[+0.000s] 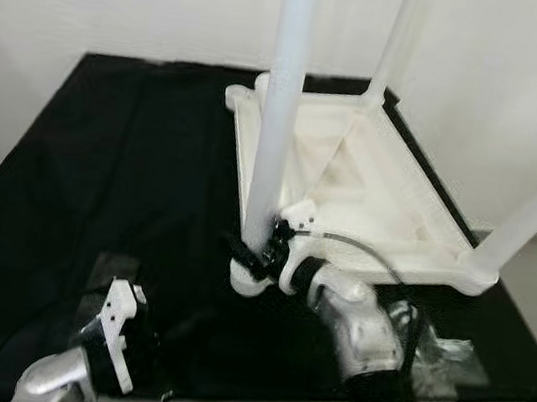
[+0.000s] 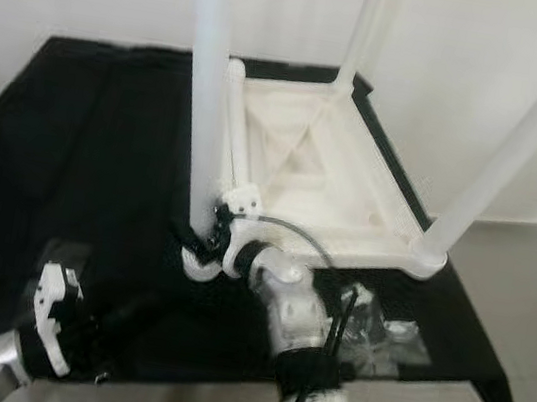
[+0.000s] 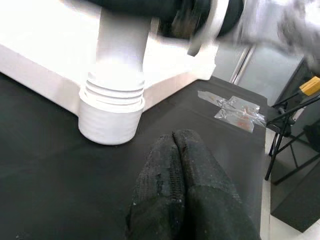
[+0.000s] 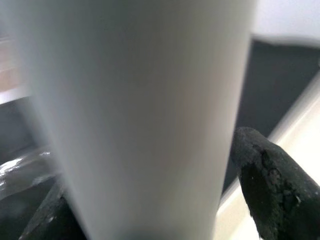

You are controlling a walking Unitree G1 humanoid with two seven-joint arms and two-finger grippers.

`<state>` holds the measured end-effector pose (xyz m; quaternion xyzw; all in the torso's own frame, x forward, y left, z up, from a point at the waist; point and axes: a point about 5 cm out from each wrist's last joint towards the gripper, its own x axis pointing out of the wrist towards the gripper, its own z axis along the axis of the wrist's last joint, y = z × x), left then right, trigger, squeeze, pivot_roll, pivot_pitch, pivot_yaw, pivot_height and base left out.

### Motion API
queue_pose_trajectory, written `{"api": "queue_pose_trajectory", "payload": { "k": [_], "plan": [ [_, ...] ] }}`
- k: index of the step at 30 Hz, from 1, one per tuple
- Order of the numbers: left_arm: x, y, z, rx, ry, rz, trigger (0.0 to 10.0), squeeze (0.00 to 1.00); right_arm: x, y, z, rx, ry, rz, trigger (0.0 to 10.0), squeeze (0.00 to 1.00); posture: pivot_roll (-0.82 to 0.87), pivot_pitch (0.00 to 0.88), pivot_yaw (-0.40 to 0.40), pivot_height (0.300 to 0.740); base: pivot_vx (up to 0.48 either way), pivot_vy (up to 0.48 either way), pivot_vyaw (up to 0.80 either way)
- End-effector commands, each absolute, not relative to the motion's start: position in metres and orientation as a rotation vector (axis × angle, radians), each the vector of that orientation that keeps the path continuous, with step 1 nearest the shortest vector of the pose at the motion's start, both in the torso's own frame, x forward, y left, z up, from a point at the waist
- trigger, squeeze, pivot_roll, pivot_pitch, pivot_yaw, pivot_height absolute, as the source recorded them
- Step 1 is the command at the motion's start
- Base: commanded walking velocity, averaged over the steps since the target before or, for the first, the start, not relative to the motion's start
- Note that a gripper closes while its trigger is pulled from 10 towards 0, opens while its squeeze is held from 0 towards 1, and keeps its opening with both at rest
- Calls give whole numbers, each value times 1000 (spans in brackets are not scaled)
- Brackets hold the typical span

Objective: Building children table

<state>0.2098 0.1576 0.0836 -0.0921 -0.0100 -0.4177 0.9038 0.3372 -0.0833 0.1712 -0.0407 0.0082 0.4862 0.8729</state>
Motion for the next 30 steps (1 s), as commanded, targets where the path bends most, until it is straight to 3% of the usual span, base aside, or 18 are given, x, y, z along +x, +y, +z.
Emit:
{"api": "queue_pose_trajectory", "payload": {
  "k": [1,5,12,13,14,15,24,30],
  "plan": [
    [208,159,78,-195,15,-858,10000,0,337,-84,168,-96,25,1085,10000,0,17,20,-26,740,0,0,0],
    [208,159,78,-191,19,-855,10000,0,349,-95,185,-150,48,1270,10000,0,24,19,-25,740,0,0,0],
    [207,158,77,-191,19,-853,10000,0,355,-98,196,-106,63,1347,10000,0,34,12,-29,740,0,0,0],
    [207,158,77,-191,19,-852,10000,0,356,-100,198,-98,68,1378,3647,0,34,12,-29,740,0,0,0],
    [207,158,77,-191,19,-852,10000,0,356,-100,198,-98,68,1378,3647,0,34,12,-29,740,0,0,0],
    [207,158,77,-191,19,-852,10000,0,357,-101,200,-90,74,1396,0,0,34,12,-29,740,0,0,0],
    [207,158,76,-191,19,-851,10000,0,360,-111,199,-78,71,1399,0,0,31,7,-26,740,0,0,0],
    [204,158,76,-196,21,-854,10000,0,346,-130,160,-52,91,1145,0,0,20,24,-31,740,0,0,0]
  ]
}}
